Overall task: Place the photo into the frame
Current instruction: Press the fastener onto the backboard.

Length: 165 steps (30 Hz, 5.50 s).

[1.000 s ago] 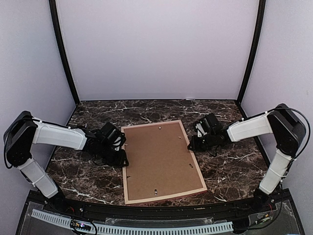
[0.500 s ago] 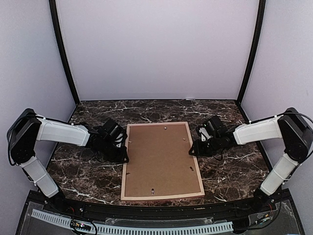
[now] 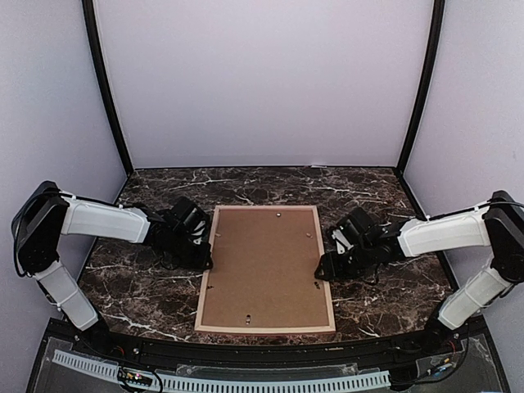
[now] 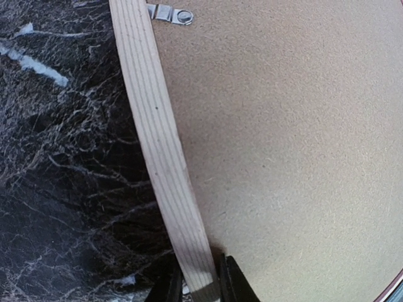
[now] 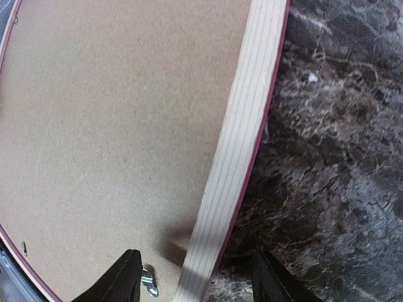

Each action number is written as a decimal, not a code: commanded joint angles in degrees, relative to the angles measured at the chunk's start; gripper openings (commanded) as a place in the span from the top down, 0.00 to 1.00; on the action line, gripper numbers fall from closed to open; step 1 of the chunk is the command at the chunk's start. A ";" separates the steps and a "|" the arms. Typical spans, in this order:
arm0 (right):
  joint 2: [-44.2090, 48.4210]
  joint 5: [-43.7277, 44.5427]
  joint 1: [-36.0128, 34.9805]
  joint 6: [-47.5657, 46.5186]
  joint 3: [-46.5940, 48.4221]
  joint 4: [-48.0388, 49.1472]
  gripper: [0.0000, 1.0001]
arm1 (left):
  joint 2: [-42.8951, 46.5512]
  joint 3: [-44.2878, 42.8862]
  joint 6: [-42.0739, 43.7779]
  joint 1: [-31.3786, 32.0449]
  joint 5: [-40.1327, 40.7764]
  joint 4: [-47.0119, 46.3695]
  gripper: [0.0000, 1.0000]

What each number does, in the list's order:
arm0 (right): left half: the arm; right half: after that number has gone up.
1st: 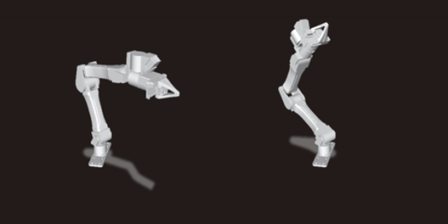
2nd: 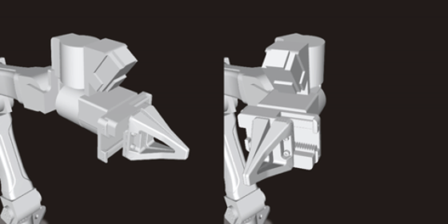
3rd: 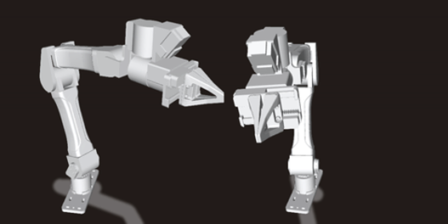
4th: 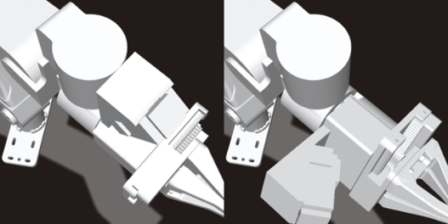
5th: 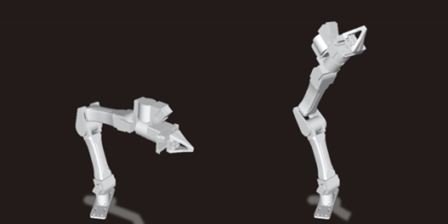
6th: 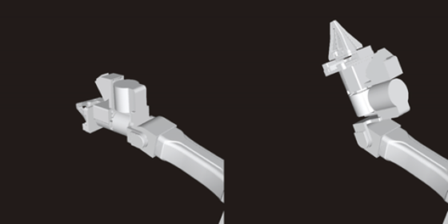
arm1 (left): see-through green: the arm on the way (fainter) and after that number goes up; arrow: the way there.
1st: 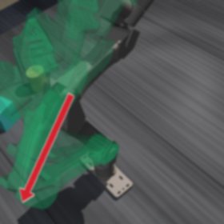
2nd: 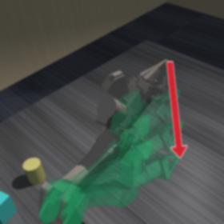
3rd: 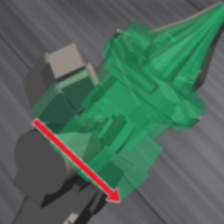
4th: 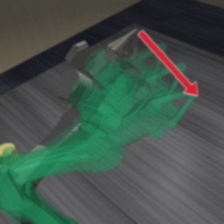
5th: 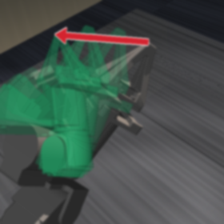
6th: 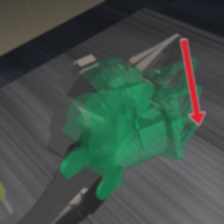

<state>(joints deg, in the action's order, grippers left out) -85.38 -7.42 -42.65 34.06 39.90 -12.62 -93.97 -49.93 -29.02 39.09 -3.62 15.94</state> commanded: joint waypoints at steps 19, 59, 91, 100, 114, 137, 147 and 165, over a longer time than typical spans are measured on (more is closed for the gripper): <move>-3.98 10.46 -9.68 4.01 2.64 -5.84 0.37 | -1.43 0.02 3.35 -0.40 1.25 4.60 0.84; -4.37 -2.00 -8.36 -9.22 0.51 -11.63 0.68 | -0.91 0.12 3.11 -0.38 1.69 5.69 0.83; -2.86 -6.55 -3.34 -3.50 0.59 -5.40 0.53 | 1.47 2.32 -0.17 -0.33 -0.08 3.04 0.84; -6.07 -4.03 -3.31 -2.31 2.13 -5.80 0.58 | 1.60 2.34 -0.14 -0.35 -0.08 3.12 0.83; -9.43 -1.38 -3.73 -2.83 4.78 -8.11 0.59 | 1.28 2.47 -0.25 -0.33 -0.16 3.10 0.83; -13.32 0.96 -5.97 -9.60 7.63 -13.32 0.67 | 1.53 2.52 -0.08 -0.34 0.07 3.73 0.84; -12.18 -3.73 -3.97 -11.56 7.11 -11.53 0.66 | 1.91 2.73 -0.20 -0.33 0.30 3.89 0.84; -13.44 -5.23 2.79 -6.72 8.27 -3.37 0.59 | 5.25 4.82 -2.35 -0.33 -1.48 1.85 0.83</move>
<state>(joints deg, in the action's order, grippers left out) -94.26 -16.71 -40.51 27.18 48.03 -17.74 -90.96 -47.11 -31.83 38.35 -1.56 15.81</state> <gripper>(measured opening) 0.419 0.168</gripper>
